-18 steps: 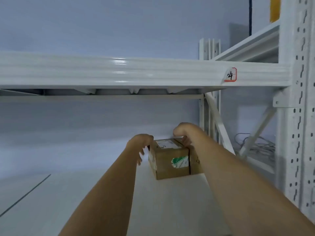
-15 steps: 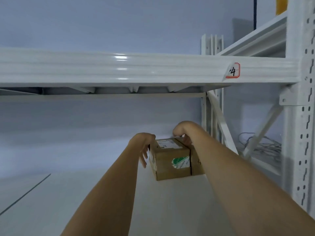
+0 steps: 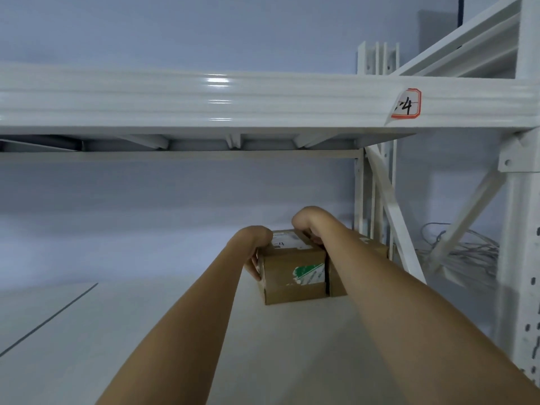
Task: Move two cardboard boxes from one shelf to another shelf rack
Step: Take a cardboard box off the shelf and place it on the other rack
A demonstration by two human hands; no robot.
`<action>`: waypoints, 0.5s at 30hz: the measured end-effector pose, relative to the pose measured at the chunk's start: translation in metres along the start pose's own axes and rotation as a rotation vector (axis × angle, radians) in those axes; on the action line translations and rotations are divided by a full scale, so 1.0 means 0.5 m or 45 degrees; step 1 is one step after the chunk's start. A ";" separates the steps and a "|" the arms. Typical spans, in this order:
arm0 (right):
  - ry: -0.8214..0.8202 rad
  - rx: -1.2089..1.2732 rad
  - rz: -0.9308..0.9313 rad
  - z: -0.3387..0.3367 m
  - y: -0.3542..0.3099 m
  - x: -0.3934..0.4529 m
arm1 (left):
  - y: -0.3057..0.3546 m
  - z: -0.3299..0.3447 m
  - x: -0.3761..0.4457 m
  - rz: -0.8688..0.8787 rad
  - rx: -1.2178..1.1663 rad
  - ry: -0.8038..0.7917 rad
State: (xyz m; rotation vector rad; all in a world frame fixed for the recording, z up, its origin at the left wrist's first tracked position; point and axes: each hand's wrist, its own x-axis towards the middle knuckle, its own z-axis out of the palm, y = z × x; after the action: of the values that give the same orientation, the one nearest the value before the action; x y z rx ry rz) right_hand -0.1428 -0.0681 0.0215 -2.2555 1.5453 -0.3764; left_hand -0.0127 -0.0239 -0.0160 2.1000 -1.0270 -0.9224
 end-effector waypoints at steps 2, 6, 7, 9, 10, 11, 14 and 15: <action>0.007 0.108 -0.004 0.006 -0.001 -0.006 | -0.014 -0.013 -0.029 0.058 -0.040 0.024; 0.127 0.445 -0.049 0.015 -0.004 -0.013 | -0.040 -0.044 -0.077 0.224 -0.108 0.121; 0.178 0.552 -0.062 0.017 -0.006 -0.015 | -0.047 -0.052 -0.084 0.242 -0.132 0.153; 0.228 0.715 -0.094 0.019 -0.011 -0.021 | -0.062 -0.066 -0.090 0.285 -0.214 0.221; 0.234 0.791 -0.105 0.020 -0.013 -0.024 | -0.070 -0.071 -0.089 0.315 -0.256 0.262; 0.230 0.863 -0.119 0.021 -0.015 -0.034 | -0.078 -0.075 -0.090 0.345 -0.295 0.305; 0.216 1.005 -0.169 0.030 -0.013 -0.065 | -0.108 -0.081 -0.089 0.430 -0.392 0.405; 0.220 1.044 -0.190 0.035 -0.010 -0.075 | -0.118 -0.082 -0.090 0.453 -0.429 0.411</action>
State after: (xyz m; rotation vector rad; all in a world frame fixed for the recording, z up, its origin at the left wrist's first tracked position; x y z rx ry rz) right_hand -0.1448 -0.0286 0.0076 -1.7014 1.0083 -1.0489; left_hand 0.0233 0.0526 -0.0235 1.6491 -0.9563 -0.5161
